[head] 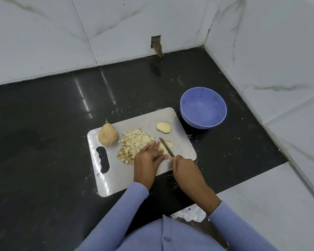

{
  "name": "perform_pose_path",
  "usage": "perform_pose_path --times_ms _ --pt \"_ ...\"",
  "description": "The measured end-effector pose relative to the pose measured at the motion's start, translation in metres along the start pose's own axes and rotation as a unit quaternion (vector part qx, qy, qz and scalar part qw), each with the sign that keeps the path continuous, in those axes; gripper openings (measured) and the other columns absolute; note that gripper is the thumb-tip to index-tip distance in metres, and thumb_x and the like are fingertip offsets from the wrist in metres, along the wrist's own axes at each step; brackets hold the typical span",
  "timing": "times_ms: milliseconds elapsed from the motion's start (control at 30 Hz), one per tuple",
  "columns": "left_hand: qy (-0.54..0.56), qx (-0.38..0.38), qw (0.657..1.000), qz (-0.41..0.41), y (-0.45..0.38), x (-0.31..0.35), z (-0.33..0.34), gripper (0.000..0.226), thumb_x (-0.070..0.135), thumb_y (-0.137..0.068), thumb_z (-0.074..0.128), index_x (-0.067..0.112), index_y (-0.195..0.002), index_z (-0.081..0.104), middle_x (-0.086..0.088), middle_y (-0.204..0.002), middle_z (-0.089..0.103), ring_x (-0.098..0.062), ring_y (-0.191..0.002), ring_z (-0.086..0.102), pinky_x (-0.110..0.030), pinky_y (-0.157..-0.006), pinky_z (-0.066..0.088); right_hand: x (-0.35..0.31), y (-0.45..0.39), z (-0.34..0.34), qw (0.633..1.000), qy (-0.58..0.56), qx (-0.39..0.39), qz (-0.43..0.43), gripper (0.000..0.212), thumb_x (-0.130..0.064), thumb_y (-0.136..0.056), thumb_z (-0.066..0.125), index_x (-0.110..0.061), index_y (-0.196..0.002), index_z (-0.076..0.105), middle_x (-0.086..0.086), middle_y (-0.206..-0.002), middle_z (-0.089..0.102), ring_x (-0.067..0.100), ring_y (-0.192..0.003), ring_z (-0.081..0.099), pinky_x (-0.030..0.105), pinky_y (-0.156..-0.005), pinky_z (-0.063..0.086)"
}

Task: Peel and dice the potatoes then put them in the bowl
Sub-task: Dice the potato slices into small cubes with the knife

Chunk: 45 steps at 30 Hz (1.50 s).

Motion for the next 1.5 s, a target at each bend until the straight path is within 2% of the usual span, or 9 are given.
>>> perform_pose_path --times_ms 400,500,600,733,900,1100,1200,1333,1500 --pt "-0.075 -0.004 0.995 0.060 0.001 0.003 0.002 0.013 -0.001 -0.073 0.077 0.004 -0.085 0.076 -0.020 -0.106 0.068 -0.029 -0.106 0.064 -0.040 -0.101 0.042 -0.004 0.001 0.004 0.999 0.050 -0.003 0.005 0.039 -0.035 -0.104 0.021 -0.008 -0.109 0.049 0.010 -0.096 0.061 0.029 -0.092 0.060 0.035 -0.071 0.043" --pt "-0.090 -0.001 0.994 0.066 0.002 0.004 0.003 0.013 -0.002 -0.071 0.078 0.004 -0.083 0.076 -0.019 -0.105 0.068 -0.027 -0.104 0.065 -0.039 -0.100 0.040 0.003 0.014 0.007 0.998 0.068 -0.012 0.005 0.037 -0.034 -0.104 0.021 -0.009 -0.107 0.048 0.006 -0.087 0.057 0.026 -0.089 0.062 0.032 -0.068 0.041" --pt "-0.093 0.003 0.994 0.063 0.003 0.004 0.003 0.012 0.001 -0.073 0.078 0.006 -0.083 0.076 -0.018 -0.108 0.067 -0.024 -0.106 0.064 -0.035 -0.103 0.038 0.016 0.030 0.007 0.996 0.083 -0.028 0.017 0.035 -0.034 -0.104 0.020 -0.011 -0.106 0.046 0.007 -0.098 0.063 0.026 -0.093 0.063 0.030 -0.071 0.043" --pt "-0.112 0.018 0.990 0.081 0.005 0.004 0.004 0.009 0.001 -0.072 0.078 0.007 -0.079 0.076 -0.016 -0.105 0.069 -0.022 -0.105 0.065 -0.038 -0.106 0.037 0.027 0.043 0.008 0.995 0.091 -0.043 0.025 0.035 -0.036 -0.104 0.018 -0.014 -0.106 0.045 0.004 -0.098 0.063 0.021 -0.090 0.064 0.028 -0.074 0.047" --pt "-0.145 0.047 0.983 0.106 0.008 0.003 0.002 0.010 0.006 -0.071 0.081 0.009 -0.080 0.076 -0.011 -0.101 0.071 -0.025 -0.105 0.065 -0.041 -0.111 0.025 0.032 0.049 -0.001 0.996 0.080 -0.043 0.023 0.039 -0.039 -0.103 0.020 -0.014 -0.103 0.051 -0.001 -0.084 0.054 0.019 -0.084 0.063 0.025 -0.070 0.046" --pt "-0.107 0.063 0.988 0.092 0.008 0.001 0.000 0.005 0.015 -0.075 0.075 0.011 -0.079 0.077 -0.009 -0.102 0.071 -0.026 -0.109 0.063 -0.041 -0.114 0.020 0.010 0.026 -0.015 1.000 0.019 0.013 -0.004 0.040 -0.040 -0.102 0.025 -0.013 -0.091 0.051 0.003 -0.077 0.054 0.024 -0.077 0.061 0.038 -0.074 0.051" --pt "-0.106 0.059 0.989 0.090 0.008 0.000 -0.001 0.006 0.015 -0.076 0.075 0.010 -0.079 0.077 -0.009 -0.101 0.072 -0.027 -0.109 0.063 -0.040 -0.114 0.018 -0.004 0.011 -0.011 1.000 0.002 0.017 -0.016 0.038 -0.039 -0.102 0.025 -0.012 -0.088 0.047 0.008 -0.080 0.055 0.029 -0.082 0.059 0.037 -0.071 0.046" --pt "-0.099 0.058 0.989 0.090 0.007 0.001 -0.002 0.006 0.012 -0.073 0.079 0.010 -0.077 0.076 -0.008 -0.099 0.072 -0.026 -0.109 0.063 -0.041 -0.114 0.017 -0.008 0.002 -0.005 1.000 -0.001 0.014 -0.023 0.042 -0.038 -0.103 0.025 -0.008 -0.098 0.053 0.013 -0.093 0.062 0.031 -0.087 0.059 0.036 -0.071 0.042" --pt "-0.095 0.052 0.990 0.095 0.007 -0.003 -0.002 0.007 0.012 -0.073 0.081 0.011 -0.078 0.076 -0.006 -0.101 0.072 -0.024 -0.112 0.061 -0.038 -0.117 0.013 -0.008 -0.002 -0.001 1.000 -0.002 0.007 -0.027 0.042 -0.036 -0.103 0.026 -0.006 -0.098 0.054 0.014 -0.093 0.063 0.031 -0.086 0.059 0.034 -0.070 0.042"
Point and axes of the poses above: each hand's wrist, its own y-axis away from the middle knuckle, its own z-axis out of the palm, x = y × z, the point moved 2 cm from there along -y, towards the middle knuckle
